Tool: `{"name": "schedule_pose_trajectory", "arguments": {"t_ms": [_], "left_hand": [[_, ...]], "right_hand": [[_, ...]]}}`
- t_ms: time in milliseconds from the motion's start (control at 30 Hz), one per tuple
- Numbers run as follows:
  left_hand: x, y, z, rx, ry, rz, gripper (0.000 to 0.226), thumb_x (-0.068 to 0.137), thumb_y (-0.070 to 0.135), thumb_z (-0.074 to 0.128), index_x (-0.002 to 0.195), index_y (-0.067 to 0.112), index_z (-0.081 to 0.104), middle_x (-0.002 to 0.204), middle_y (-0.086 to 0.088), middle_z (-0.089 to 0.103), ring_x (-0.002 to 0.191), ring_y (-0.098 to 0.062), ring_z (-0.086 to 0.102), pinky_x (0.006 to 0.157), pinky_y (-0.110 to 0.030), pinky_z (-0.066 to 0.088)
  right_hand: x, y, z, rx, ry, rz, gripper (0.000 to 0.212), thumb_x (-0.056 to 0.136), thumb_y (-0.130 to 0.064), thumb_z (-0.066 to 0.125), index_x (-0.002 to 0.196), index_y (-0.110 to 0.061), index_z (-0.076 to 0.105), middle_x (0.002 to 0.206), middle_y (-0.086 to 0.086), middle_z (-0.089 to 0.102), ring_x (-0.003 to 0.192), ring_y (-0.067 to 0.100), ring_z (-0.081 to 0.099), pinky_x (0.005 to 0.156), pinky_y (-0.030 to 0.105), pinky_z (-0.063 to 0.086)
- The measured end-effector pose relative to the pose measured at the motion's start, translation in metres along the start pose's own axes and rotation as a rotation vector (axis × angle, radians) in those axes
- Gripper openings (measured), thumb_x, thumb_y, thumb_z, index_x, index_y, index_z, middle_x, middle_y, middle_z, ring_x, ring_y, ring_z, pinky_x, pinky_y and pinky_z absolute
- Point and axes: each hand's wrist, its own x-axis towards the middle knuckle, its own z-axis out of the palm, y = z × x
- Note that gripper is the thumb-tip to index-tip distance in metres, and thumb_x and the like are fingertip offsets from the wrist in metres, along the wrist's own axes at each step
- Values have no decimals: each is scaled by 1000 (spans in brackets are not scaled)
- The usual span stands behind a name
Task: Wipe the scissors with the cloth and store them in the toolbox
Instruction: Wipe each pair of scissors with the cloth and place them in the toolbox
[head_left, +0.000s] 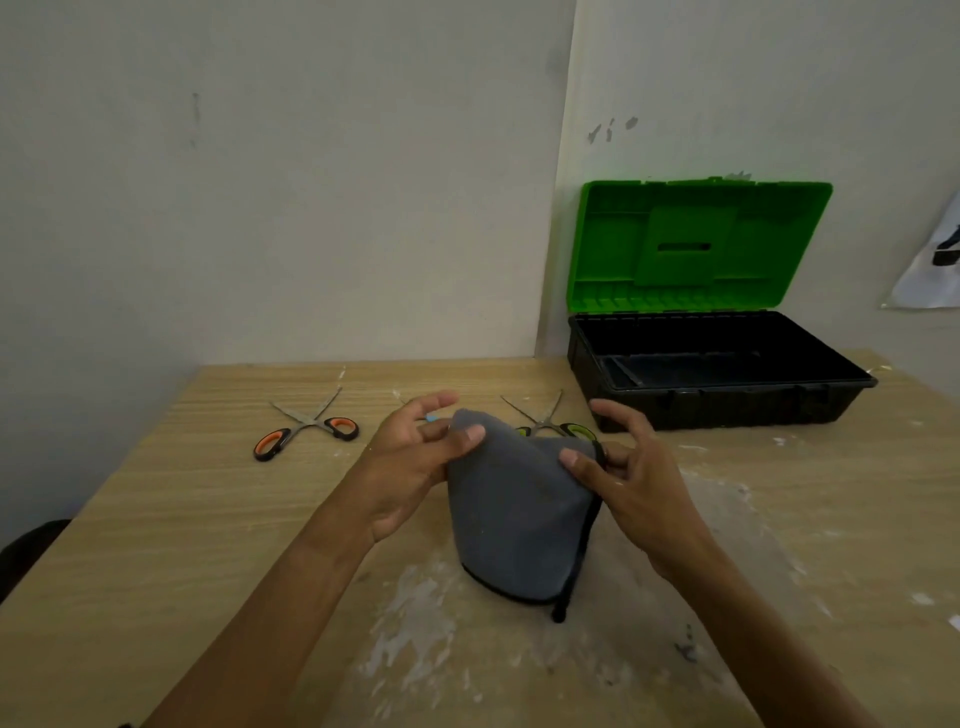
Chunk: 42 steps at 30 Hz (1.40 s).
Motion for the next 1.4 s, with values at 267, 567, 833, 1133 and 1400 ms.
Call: {"name": "schedule_pose_trajectory", "arguments": {"t_ms": [267,567,833,1133,1400], "left_hand": [[-2,11,-5,636,147,659,28,84,21,80,102,42,74,93,10,74,87,-5,70,77,-14,55],[-1,-38,24,-40,-97,-190,43,85,39,74,118,11,70,114,-5,77,104,-18,73,78,-31,60],[-6,-35,21,148,-358,-89,38,79,5,82,115,6,72,113,-14,77,106,-26,73,84,-30,60],[-8,-29,19,101,-402,-175,43,91,28,72,131,12,65,127,-11,72,118,-26,69,90,-30,58],[-10,-27,13,-121,-540,-173,39,92,17,72,130,12,66,133,-15,67,124,-29,64,96,-33,55]], "right_hand": [[0,-12,-23,-257,-107,-226,4,82,-36,70,84,-35,67,120,-18,56,113,-5,50,87,18,41],[3,11,-6,485,-155,327,18,91,-31,62,105,-25,71,103,5,75,93,23,73,64,27,58],[10,15,-21,-309,-51,-201,58,75,-72,58,120,-36,55,117,-21,60,112,-3,55,89,17,46],[3,3,-24,-6,-359,-99,21,86,-49,66,98,-31,69,95,-2,72,83,17,72,63,22,56],[3,6,-19,458,-491,145,36,95,-40,55,121,-17,64,105,13,72,86,23,72,66,25,57]]}}
